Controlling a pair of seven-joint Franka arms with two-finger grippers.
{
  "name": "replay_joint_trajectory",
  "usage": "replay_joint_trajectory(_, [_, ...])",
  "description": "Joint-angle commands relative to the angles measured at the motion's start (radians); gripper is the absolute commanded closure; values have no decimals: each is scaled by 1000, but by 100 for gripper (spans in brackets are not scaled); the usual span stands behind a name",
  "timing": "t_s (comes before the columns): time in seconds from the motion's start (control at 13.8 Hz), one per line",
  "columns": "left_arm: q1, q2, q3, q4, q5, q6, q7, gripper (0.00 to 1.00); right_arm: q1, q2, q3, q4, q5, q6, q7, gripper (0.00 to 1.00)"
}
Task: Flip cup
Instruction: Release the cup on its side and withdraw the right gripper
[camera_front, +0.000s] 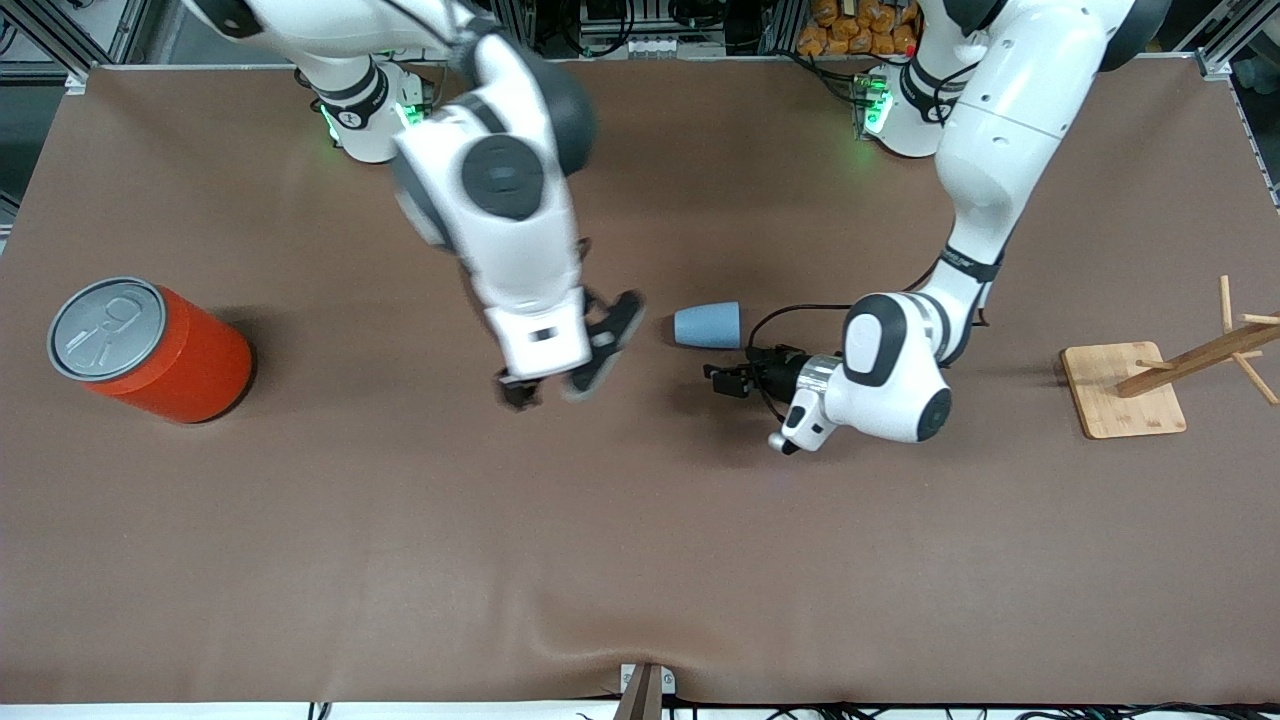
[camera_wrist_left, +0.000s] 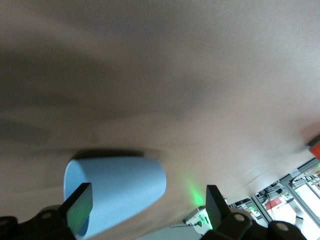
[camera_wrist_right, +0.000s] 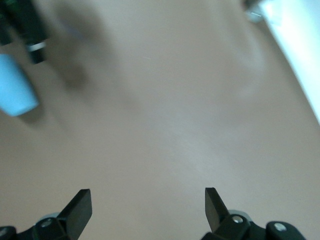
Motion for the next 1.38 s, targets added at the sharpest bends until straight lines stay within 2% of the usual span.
replay_joint_trajectory(0.0, [-12,28,5,19,-17,13,-12,0,-154,-58,35,-30,36,-31,-42,0])
replay_joint_trajectory(0.29, [-18,25,5,19,-17,13,-33,0,-241,-150,16,-30,41,-213,-89,0])
replay_joint_trajectory(0.51, [-9,15,5,17,-12,-1,-51,0,-428,-157,70,-30,41,-224,-103,0])
replay_joint_trajectory(0.58, [-7,15,5,16,-9,-3,-51,0,-464,-161,61,-30,39,-238,-141,0])
replay_joint_trajectory(0.73, [-4,13,5,5,-5,-12,-45,0,-479,-170,18,-26,42,-263,-159,0])
replay_joint_trajectory(0.8, [-1,2,8,-1,-2,-71,-41,0,-477,-196,1,-26,50,-284,-109,0])
replay_joint_trajectory(0.94, [18,-31,13,-45,50,-197,-13,0,-479,-229,-7,-26,125,-368,143,0])
replay_joint_trajectory(1.02, [20,-62,10,-90,75,-205,-3,0,-480,-258,-25,-32,163,-382,210,0])
replay_joint_trajectory(1.09, [19,-89,8,-130,75,-205,11,0,-479,-291,-71,-38,221,-390,269,0])
replay_joint_trajectory(1.16, [20,-109,5,-160,75,-205,19,0,-476,-321,-114,-61,264,-424,313,0])
replay_joint_trajectory(1.31, [20,-130,4,-191,66,-205,25,0,-473,-409,-148,-152,274,-424,339,0])
